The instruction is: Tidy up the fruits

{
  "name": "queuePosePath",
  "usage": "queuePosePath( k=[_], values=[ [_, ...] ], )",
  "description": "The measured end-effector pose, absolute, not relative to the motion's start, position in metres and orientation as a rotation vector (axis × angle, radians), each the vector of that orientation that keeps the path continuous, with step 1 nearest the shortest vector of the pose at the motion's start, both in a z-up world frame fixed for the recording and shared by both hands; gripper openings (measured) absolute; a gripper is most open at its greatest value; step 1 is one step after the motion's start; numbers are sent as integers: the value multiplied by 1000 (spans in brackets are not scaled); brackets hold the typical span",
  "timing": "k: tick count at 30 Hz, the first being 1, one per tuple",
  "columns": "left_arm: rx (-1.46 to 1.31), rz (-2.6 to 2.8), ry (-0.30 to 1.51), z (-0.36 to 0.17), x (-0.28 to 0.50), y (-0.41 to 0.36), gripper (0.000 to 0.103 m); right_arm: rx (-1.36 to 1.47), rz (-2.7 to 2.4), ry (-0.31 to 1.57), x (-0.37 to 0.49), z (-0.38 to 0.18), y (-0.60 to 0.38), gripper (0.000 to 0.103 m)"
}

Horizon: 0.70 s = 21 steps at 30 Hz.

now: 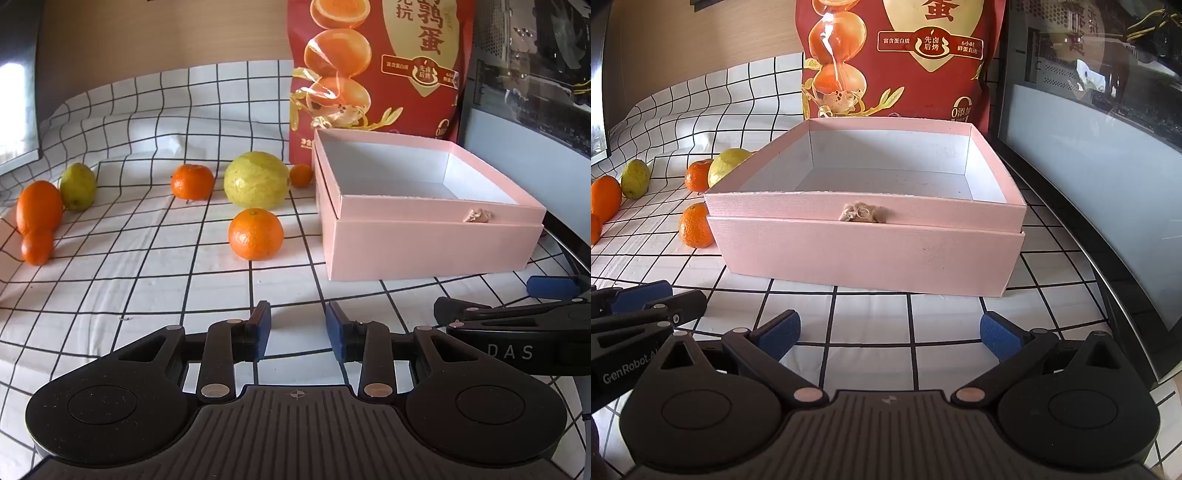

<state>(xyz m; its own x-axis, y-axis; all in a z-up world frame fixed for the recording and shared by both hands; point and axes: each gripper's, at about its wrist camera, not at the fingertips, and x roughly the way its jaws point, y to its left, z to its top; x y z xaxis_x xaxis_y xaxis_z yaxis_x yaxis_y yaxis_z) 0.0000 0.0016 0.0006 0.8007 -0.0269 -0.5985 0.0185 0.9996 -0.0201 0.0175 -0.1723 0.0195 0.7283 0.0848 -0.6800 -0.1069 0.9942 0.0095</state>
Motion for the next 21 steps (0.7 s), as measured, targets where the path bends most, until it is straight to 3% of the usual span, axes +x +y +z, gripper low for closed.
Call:
queuePosePath(
  k=[21],
  values=[
    [8,-29,640,1,-2,-1,38,-30,101,748,21,20,-172,103]
  ],
)
